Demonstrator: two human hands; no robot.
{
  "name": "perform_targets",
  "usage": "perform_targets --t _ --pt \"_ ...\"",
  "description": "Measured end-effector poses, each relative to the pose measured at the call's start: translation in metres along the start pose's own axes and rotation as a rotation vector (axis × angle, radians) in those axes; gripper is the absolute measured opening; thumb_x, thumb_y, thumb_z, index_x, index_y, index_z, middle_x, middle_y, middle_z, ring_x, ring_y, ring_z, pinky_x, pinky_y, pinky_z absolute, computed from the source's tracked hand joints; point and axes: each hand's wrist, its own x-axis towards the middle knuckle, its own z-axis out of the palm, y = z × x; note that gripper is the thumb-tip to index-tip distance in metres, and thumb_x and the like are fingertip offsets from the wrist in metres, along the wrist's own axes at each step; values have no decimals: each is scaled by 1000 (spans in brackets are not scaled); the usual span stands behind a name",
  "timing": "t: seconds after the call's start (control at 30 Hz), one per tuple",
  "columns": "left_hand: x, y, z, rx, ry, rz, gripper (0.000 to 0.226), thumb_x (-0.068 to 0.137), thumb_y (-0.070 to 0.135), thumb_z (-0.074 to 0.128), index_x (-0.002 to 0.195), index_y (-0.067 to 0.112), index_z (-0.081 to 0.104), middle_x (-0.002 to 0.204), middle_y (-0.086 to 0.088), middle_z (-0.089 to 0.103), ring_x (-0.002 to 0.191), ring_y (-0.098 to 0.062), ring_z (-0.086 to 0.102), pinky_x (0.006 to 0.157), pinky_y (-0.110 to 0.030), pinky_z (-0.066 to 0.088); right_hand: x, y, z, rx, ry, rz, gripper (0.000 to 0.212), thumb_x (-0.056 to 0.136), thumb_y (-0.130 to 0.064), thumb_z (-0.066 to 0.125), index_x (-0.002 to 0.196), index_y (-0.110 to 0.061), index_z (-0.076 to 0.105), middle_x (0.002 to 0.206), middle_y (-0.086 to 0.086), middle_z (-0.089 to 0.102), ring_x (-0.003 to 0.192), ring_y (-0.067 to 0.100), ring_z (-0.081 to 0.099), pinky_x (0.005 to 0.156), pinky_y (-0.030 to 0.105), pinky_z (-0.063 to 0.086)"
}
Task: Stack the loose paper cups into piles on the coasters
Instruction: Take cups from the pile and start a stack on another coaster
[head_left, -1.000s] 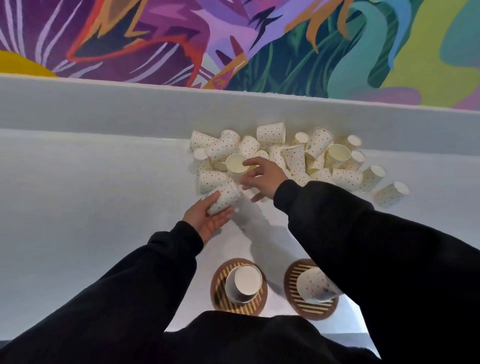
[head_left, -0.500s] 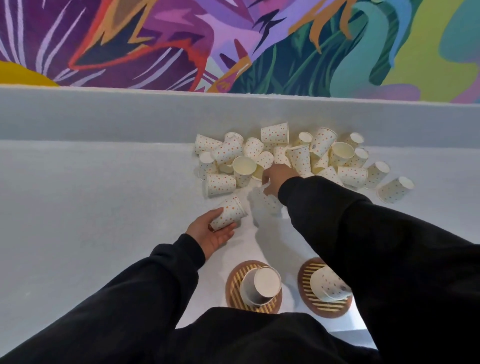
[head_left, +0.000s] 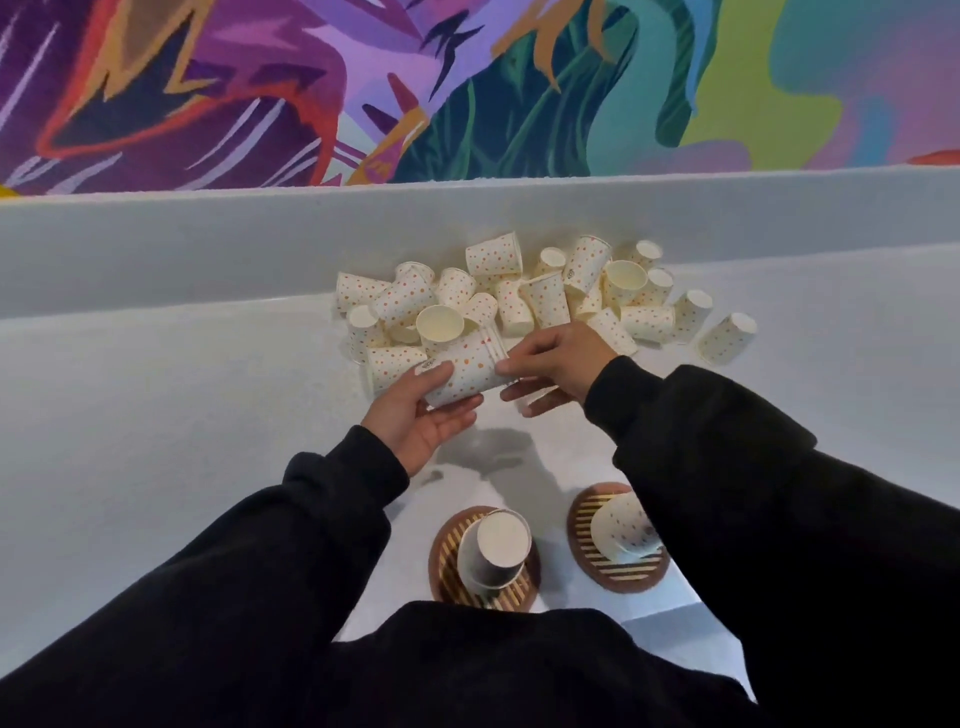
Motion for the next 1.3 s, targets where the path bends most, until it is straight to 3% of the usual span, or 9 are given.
perform_targets --t 0.17,0.33,0.5,0.6,0.73,0.9,1.0,1.13,1.3 --pt "0 -1 24 193 -44 64 31 96 18 70 125 17 62 111 -14 76 97 -36 75 71 -37 63 -18 -1 -24 -11 10 6 28 81 -11 85 104 2 77 95 18 78 73 30 76 56 34 61" --pt "-2 -7 44 388 2 115 51 89 18 78 134 9 56 113 -19 75 88 -33 77 63 -35 63 -29 10 -39 -154 93 -7 32 80 -23 87 104 -3 78 97 13 78 82 24 76 54 31 60" --pt "-19 1 72 698 5 368 50 82 18 86 122 12 56 109 -20 72 73 -31 72 58 -37 57 -54 15 -69 -98 256 -168 48 72 -22 93 113 -16 69 109 10 71 88 24 69 64 42 61" --pt "-37 -3 97 873 -56 477 48 78 22 89 116 18 60 104 -11 72 71 -26 71 56 -37 57 -74 24 -90 -130 113 -255 60 67 -15 94 121 -19 69 119 8 70 102 29 72 81 49 63" --pt "-57 -24 130 1057 -97 549 54 73 30 92 117 25 61 106 2 69 79 -18 69 55 -32 58 -104 41 -109 -272 70 -292 56 66 -21 95 117 -16 73 111 -2 77 105 17 72 92 35 59" --pt "-73 -65 156 1288 -148 635 56 73 39 90 121 32 64 101 15 68 74 -6 62 67 -23 55 -137 72 -133 -408 111 -244 55 65 -30 96 114 -29 73 106 -14 77 101 2 69 79 13 48" --pt "-78 -92 162 1396 -169 657 56 74 42 88 123 32 64 103 15 68 77 -4 63 68 -17 51 -145 102 -140 -463 130 -206 58 65 -37 96 116 -36 70 107 -17 75 103 -1 67 82 20 47" --pt "-75 -125 155 1504 -144 653 56 74 44 85 124 33 61 112 14 66 86 -5 63 76 -24 53 -143 135 -136 -486 109 -182 58 69 -37 93 121 -36 67 114 -17 73 110 2 64 88 25 49" --pt "-69 -160 138 1575 -63 589 58 77 45 84 127 34 56 123 10 65 106 -11 60 90 -33 57 -130 166 -128 -548 88 -149 59 74 -34 89 128 -30 64 124 -9 70 118 13 62 103 42 51"
